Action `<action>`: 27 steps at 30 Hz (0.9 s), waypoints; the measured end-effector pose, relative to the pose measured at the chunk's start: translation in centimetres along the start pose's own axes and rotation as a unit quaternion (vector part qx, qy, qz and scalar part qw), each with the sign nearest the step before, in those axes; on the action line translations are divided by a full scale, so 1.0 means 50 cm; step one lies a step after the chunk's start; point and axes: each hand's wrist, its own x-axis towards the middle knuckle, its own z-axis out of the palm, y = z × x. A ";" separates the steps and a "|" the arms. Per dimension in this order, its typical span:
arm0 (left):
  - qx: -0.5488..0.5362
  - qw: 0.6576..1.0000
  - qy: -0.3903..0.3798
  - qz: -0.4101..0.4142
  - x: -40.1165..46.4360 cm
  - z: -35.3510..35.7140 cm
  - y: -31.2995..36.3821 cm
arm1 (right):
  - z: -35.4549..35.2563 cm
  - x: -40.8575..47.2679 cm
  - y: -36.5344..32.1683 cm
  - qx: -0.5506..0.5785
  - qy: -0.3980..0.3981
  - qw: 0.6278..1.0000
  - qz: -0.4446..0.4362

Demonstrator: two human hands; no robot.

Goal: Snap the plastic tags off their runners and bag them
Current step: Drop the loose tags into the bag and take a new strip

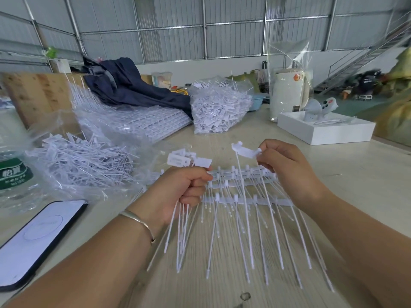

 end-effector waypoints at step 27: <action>0.003 0.999 -0.048 0.009 -0.004 -0.005 0.002 | -0.006 0.007 0.014 -0.186 -0.136 0.972 0.056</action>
